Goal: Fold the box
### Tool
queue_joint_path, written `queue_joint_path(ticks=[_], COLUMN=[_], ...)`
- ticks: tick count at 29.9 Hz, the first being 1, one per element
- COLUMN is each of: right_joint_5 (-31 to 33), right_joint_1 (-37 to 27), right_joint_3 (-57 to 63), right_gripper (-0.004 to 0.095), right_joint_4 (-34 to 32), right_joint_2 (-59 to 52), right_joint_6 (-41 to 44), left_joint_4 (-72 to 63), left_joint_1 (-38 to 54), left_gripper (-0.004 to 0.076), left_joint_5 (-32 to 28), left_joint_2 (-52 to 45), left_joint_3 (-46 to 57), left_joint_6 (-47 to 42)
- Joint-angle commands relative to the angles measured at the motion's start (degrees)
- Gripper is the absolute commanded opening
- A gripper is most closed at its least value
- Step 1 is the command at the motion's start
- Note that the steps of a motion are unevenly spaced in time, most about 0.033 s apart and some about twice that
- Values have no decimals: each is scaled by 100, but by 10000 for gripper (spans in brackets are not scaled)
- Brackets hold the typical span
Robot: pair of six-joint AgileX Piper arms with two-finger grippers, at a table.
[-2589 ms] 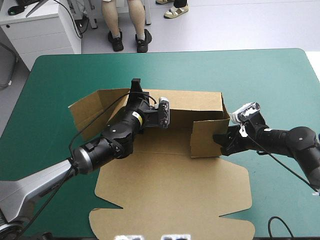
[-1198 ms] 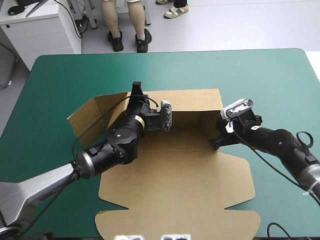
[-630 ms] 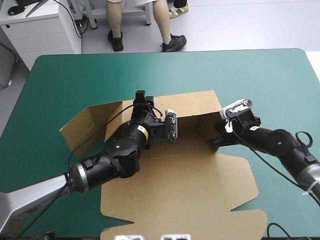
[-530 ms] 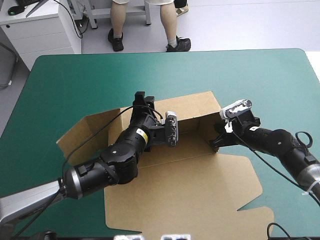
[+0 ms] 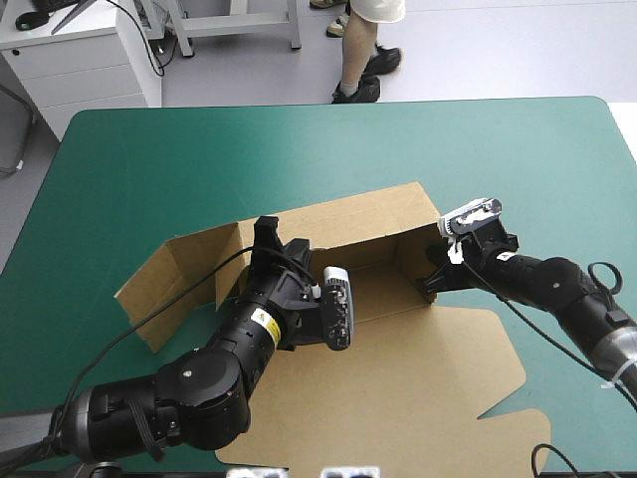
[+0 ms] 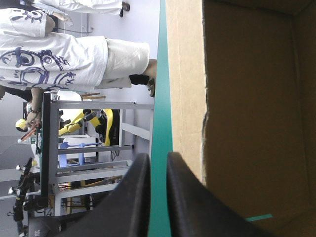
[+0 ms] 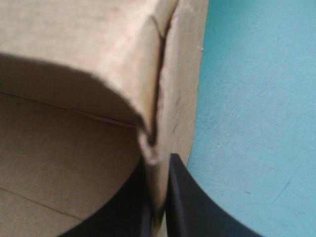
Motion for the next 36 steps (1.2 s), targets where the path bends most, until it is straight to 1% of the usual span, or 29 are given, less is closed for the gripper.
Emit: queue_joint_path(ticks=[1, 5, 10, 12, 15, 18, 23, 27, 33, 36], right_joint_5=[-176, -182, -182, -171, -146, -146, -146, -146, -146, -157], right_joint_1=[13, 13, 13, 13, 13, 13, 13, 13, 13, 13], right_joint_3=[-170, -170, -170, -170, -170, -170, -170, -170, -170, -170], right_gripper=[-18, -18, -18, -18, -18, -18, -18, -18, -18, -17], right_joint_4=[185, 185, 185, 185, 185, 162, 162, 112, 98, 98], right_joint_2=[-118, -118, -118, -118, -118, -118, -118, -118, -118, -118], right_joint_6=[27, 27, 27, 27, 27, 27, 27, 27, 27, 27], left_joint_4=[-99, -883, -1526, -1980, -2776, -3402, -3940, -4817, -5772, -5995], left_joint_1=[-93, -93, -64, 91, 560, 1373, 2837, 3841, 5610, 6337], left_gripper=[18, 17, 17, 17, 17, 17, 17, 17, 17, 17], left_joint_5=[68, 59, 160, 162, 162, 170, 242, 387, 595, 674], left_joint_2=[-178, -178, -178, -178, -178, -178, -238, -473, -876, -930], left_joint_3=[-431, -991, -1753, -2063, -2429, -2680, -2971, -3033, -3021, -3011], left_joint_6=[77, 759, 1119, 1313, 1630, 1745, 1850, 2371, 2146, 2009])
